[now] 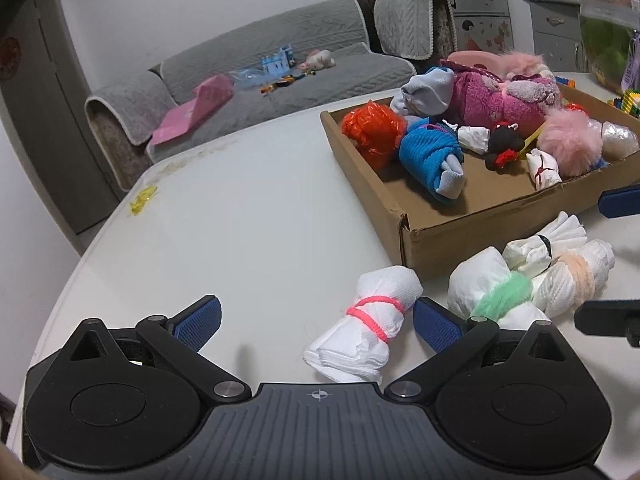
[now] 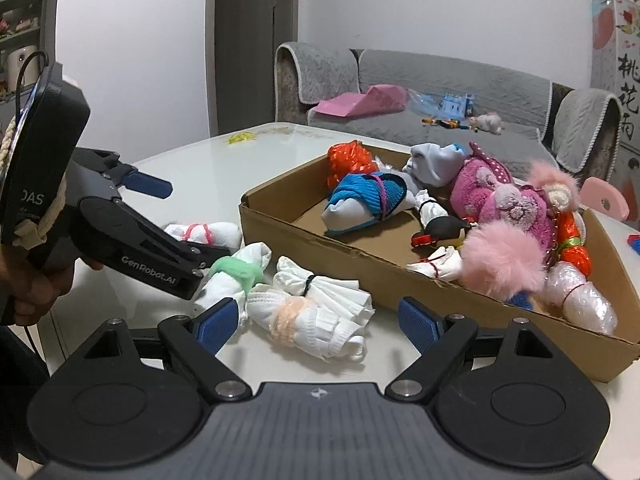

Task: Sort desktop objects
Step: 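Move both tools back toward the remaining white socks beside the tray, then grasp the white sock with pink band with the left tool while the right tool grasps the peach-banded sock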

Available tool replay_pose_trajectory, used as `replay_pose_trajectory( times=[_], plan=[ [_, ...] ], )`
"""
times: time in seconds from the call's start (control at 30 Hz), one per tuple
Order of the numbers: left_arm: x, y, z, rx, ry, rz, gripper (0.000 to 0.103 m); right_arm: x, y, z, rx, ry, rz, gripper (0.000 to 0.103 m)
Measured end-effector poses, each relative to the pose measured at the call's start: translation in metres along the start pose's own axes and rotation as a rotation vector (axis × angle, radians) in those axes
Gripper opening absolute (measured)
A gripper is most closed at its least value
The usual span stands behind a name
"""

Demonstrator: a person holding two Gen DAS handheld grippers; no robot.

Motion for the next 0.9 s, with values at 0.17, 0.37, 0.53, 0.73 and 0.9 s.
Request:
replay_pose_trajectory(
  times=[0.17,0.37,0.53,0.73,0.9],
  plan=[
    [0.002,-0.001,0.002,0.004,0.006,-0.009,0.103,-0.001,0.000,0.003,-0.012,-0.001,0.005,0.085],
    [0.003,-0.002,0.004,0.006,0.011,-0.023,0.103,-0.001,0.001,0.005,-0.027,0.004,0.016,0.084],
    [0.006,-0.003,0.003,0.015,0.013,-0.019,0.103,0.001,0.002,0.006,-0.035,0.007,0.021,0.083],
    [0.005,-0.002,0.004,0.002,0.029,-0.043,0.103,0.003,0.005,0.007,-0.056,-0.013,0.060,0.078],
    [0.007,-0.001,0.002,0.002,0.057,-0.040,0.103,0.010,0.008,0.009,-0.073,-0.034,0.117,0.069]
  ],
)
Point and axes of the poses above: each gripper's, at about its wrist camera, not at the fingertips, and z roughly the way its jaws point, x to its right, y to its underside, the point moved 8 cm from there along z, roughly the way its jaws point, and after that the axes turned 7 degrees about -y, right-handed, at the moved point
